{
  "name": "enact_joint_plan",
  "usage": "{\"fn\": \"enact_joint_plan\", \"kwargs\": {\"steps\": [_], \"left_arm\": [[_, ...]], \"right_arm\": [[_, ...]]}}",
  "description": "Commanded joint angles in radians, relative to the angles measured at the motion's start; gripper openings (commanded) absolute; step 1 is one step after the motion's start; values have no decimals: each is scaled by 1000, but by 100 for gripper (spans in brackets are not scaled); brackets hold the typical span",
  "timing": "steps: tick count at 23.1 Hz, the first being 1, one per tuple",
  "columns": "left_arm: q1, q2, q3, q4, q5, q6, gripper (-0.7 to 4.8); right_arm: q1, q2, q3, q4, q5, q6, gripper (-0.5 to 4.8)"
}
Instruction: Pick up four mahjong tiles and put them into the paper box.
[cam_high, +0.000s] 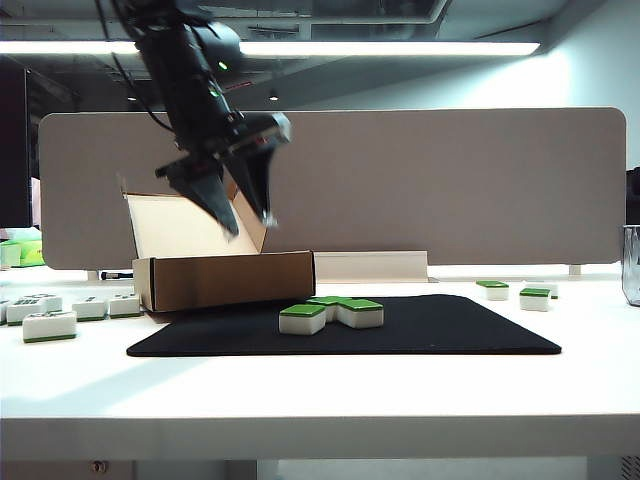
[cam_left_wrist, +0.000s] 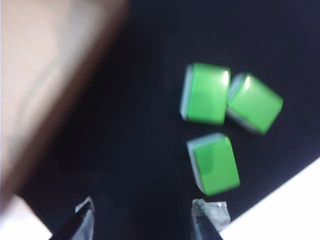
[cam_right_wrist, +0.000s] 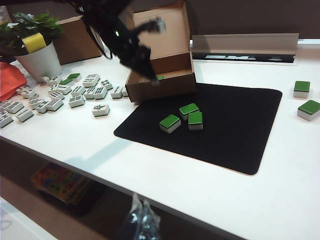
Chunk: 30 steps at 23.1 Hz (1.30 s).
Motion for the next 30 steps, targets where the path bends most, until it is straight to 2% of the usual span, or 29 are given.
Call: {"fn": "enact_joint_plan", "kwargs": {"steps": [1, 7, 12, 14, 15, 17, 21, 24, 27, 30], "left_arm": [[-52, 26, 3, -53, -42, -42, 241], [-159, 135, 3, -39, -55, -90, 241], [-175, 197, 3, -5, -127, -149, 241], [-174, 209, 3, -6, -176, -149, 216], [-174, 209, 3, -13, -212, -148, 154], [-174, 199, 6, -22, -219, -145, 107], [-174, 120, 6, -22, -219, -144, 106], [-169, 40, 6, 13, -230, -97, 106], [-143, -21, 6, 143, -359, -44, 106], [-95, -16, 5, 193, -386, -2, 106]], "right_arm": [[0, -12, 2, 10, 2, -3, -1], [0, -12, 2, 10, 0, -3, -1], [0, -12, 2, 9, -1, -3, -1], [0, -12, 2, 10, -2, -3, -1], [0, -12, 2, 9, -2, -3, -1], [0, -12, 2, 10, 0, -3, -1], [0, -12, 2, 10, -2, -3, -1], [0, -12, 2, 10, -1, -3, -1], [0, -12, 2, 10, -1, -3, -1], [0, -12, 2, 9, -2, -3, -1]]}}
